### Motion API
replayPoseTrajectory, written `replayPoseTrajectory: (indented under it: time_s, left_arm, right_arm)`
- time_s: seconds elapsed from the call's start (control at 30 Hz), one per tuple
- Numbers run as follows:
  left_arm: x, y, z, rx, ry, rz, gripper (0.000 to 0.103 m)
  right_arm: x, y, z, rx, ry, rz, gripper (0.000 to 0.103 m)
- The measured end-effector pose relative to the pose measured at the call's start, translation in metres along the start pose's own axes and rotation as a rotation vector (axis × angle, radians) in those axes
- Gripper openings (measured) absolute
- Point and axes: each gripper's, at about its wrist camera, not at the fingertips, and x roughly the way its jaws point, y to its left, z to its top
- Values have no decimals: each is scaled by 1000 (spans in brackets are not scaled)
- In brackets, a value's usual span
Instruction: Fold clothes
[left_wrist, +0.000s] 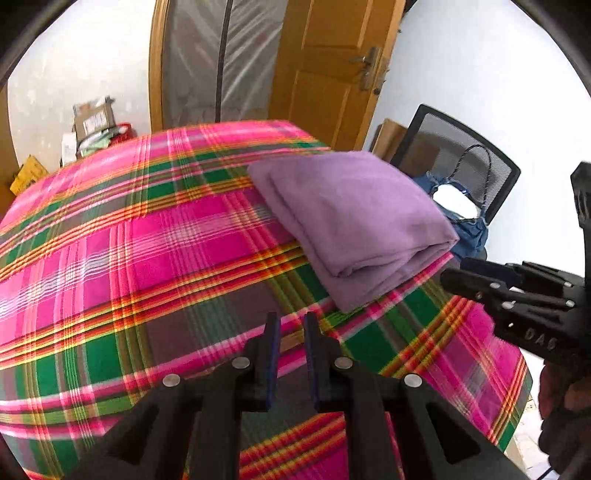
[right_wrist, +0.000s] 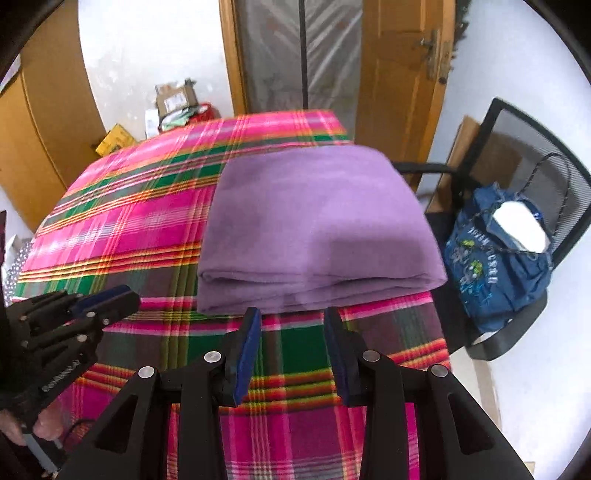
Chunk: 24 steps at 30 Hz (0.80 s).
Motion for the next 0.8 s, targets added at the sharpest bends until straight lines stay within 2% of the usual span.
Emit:
replayPoseTrajectory:
  time_s: [0.23,0.37,0.5,0.8]
  left_arm:
    - [-42,-20,-24,33,-36,56,13]
    - [-68,-30,-39,15,-61,33,13]
    - [-85,-47,-51,29,-69,54,13]
    - [-98,-67,-64,41,-90,23,13]
  right_arm:
    - [-28,3,-38,19,-35,10,36]
    - [-48,10,-58,-6,-55,22,36]
    - [-66,13,-75,-32,-57,30,36]
    - [-102,8,-98,-32,-128,52,36]
